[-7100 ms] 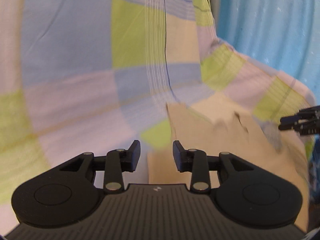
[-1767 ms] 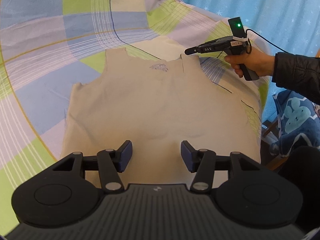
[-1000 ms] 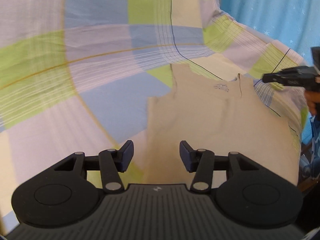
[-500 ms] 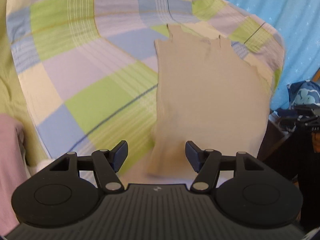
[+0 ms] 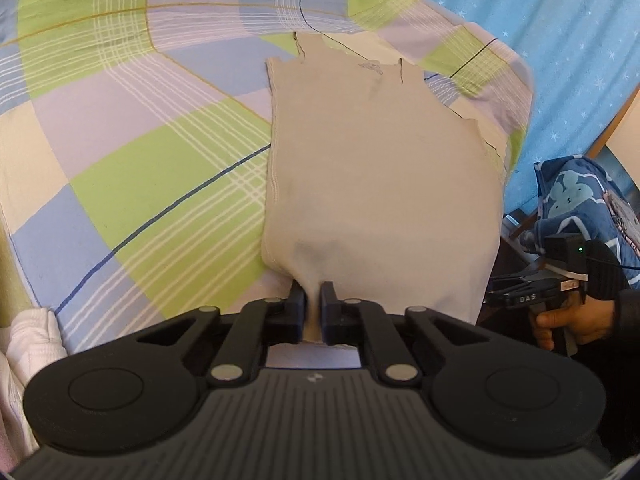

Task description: Fold clothes

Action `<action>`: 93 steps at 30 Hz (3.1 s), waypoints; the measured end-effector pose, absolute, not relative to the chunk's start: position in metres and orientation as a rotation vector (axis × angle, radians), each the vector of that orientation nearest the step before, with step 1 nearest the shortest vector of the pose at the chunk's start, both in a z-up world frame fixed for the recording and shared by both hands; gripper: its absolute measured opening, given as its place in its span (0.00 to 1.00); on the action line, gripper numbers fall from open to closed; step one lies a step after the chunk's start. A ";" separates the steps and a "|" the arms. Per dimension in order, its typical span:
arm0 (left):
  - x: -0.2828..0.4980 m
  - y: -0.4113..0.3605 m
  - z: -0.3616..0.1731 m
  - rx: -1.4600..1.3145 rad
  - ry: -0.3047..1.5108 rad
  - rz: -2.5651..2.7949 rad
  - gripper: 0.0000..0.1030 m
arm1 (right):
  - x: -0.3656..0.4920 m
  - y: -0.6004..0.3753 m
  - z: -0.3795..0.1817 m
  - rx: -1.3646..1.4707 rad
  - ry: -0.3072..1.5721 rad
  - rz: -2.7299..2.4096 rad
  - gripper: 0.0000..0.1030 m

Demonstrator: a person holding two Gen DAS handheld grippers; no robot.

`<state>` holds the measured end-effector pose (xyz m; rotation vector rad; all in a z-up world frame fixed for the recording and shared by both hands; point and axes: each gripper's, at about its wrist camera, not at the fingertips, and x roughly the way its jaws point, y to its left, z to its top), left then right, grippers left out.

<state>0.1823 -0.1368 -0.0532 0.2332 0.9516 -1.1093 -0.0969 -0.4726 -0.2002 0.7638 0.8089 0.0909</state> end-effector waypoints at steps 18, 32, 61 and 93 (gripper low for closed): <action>0.240 -0.223 0.072 -0.240 0.920 -1.117 0.01 | -0.136 -0.607 -0.010 1.196 0.438 0.218 0.02; 0.363 -0.322 -0.005 -0.278 0.974 -0.950 0.34 | -0.078 -0.719 -0.066 1.179 0.412 -0.160 0.42; 0.342 -0.348 0.006 -0.009 0.663 -1.169 0.00 | -0.050 -0.681 -0.019 0.709 0.409 -0.178 0.02; 0.173 -0.315 -0.058 1.251 0.116 -1.226 0.38 | -0.042 -0.500 -0.050 -0.434 0.778 0.080 0.40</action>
